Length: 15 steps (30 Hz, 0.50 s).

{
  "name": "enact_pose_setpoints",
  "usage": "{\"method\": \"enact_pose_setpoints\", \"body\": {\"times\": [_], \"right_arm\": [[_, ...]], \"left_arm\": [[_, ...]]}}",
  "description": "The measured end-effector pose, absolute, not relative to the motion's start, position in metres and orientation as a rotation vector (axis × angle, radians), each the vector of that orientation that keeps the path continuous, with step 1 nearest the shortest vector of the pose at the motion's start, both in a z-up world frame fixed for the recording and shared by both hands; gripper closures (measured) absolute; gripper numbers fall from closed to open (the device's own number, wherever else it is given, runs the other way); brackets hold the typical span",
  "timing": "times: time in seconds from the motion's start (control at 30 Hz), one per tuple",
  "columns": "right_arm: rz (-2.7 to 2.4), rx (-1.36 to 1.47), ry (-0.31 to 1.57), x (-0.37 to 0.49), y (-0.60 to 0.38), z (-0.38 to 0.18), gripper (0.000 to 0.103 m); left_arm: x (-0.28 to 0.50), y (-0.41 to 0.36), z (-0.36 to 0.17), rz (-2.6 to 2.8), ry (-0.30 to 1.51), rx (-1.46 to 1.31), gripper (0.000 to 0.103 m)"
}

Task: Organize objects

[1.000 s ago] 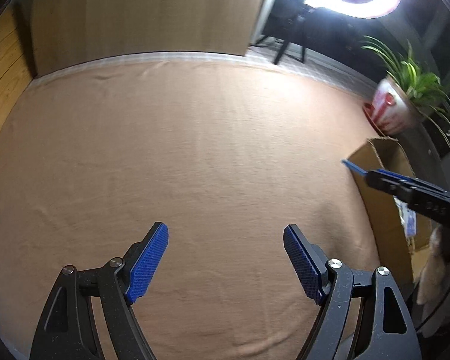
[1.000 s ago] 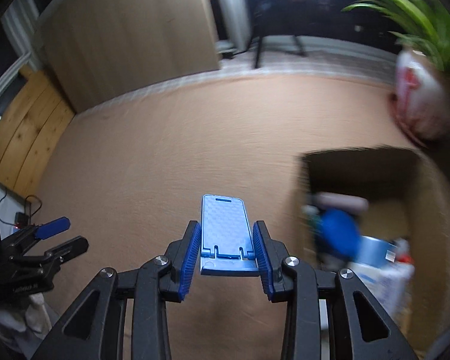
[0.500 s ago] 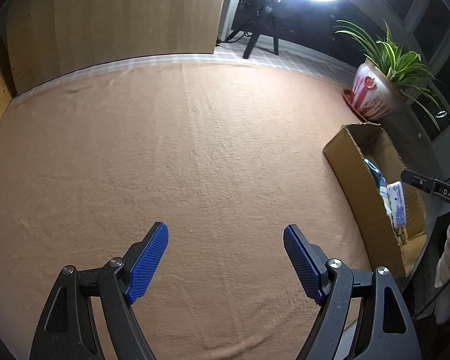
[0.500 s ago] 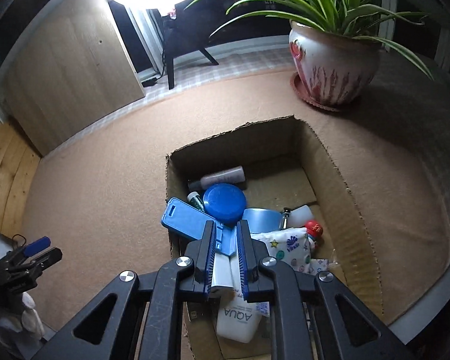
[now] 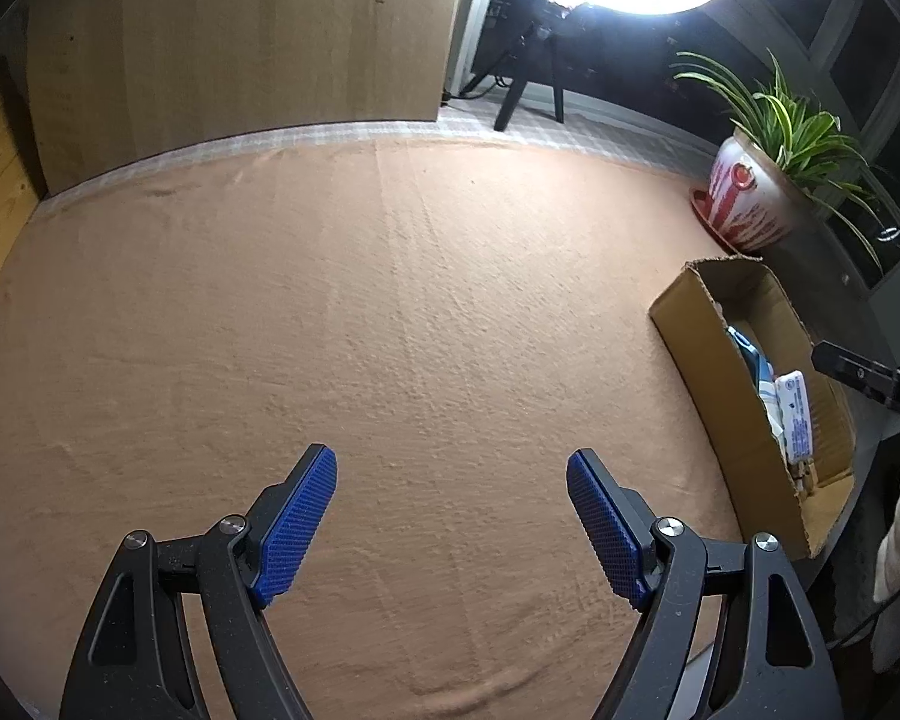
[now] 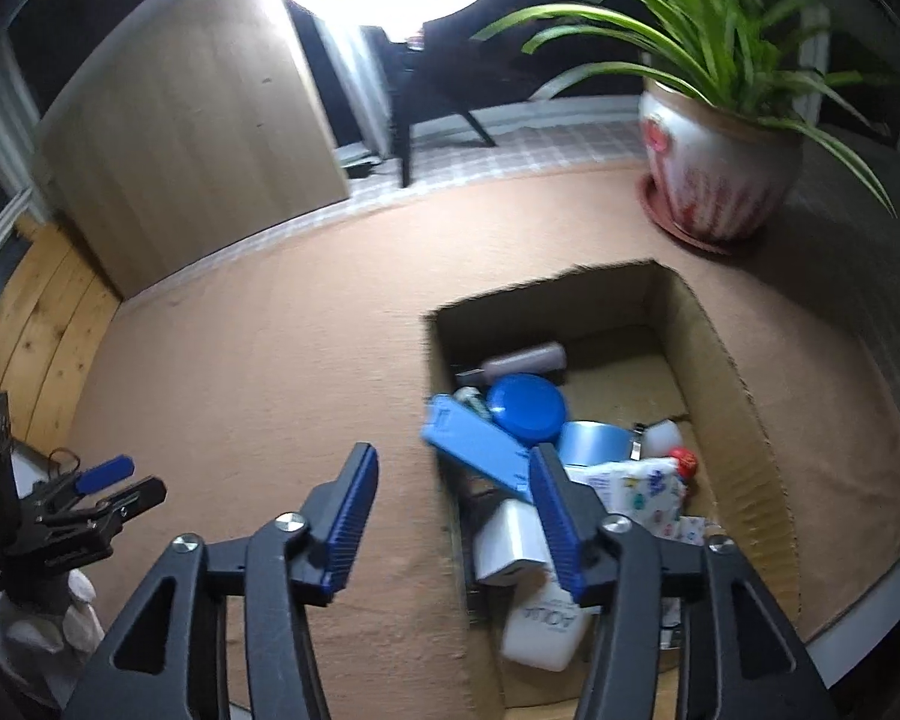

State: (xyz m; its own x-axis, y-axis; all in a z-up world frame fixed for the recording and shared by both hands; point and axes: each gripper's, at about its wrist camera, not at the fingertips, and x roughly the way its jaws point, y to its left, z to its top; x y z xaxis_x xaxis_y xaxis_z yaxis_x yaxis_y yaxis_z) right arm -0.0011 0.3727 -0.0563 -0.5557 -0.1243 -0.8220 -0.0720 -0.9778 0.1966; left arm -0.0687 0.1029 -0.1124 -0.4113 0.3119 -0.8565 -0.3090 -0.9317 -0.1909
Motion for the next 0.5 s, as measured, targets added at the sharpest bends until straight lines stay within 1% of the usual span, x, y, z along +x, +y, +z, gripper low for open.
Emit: {"method": "enact_pose_setpoints", "body": {"times": [0.07, 0.17, 0.2, 0.27, 0.37, 0.5], "right_arm": [[-2.719, 1.446, -0.292, -0.001, 0.361, -0.053, 0.041], [-2.7, 1.417, -0.266, -0.001, 0.345, -0.049, 0.034], [-2.694, 1.41, -0.261, -0.001, 0.339, -0.047, 0.033], [-2.686, 1.404, -0.254, -0.002, 0.33, -0.046, 0.03], [-2.668, 1.392, -0.246, -0.002, 0.316, -0.044, 0.028], [-2.656, 1.378, -0.26, -0.002, 0.3, -0.045, 0.027]], "left_arm": [[-0.067, 0.098, -0.108, 2.38, -0.01, -1.432, 0.021], [-0.063, 0.09, -0.101, 2.409, -0.005, -1.413, 0.021], [-0.062, 0.087, -0.098, 2.418, -0.005, -1.406, 0.02], [-0.06, 0.082, -0.092, 2.435, -0.015, -1.392, 0.016], [-0.058, 0.073, -0.083, 2.466, -0.018, -1.37, 0.011], [-0.054, 0.065, -0.074, 2.492, -0.012, -1.349, 0.006]]}}
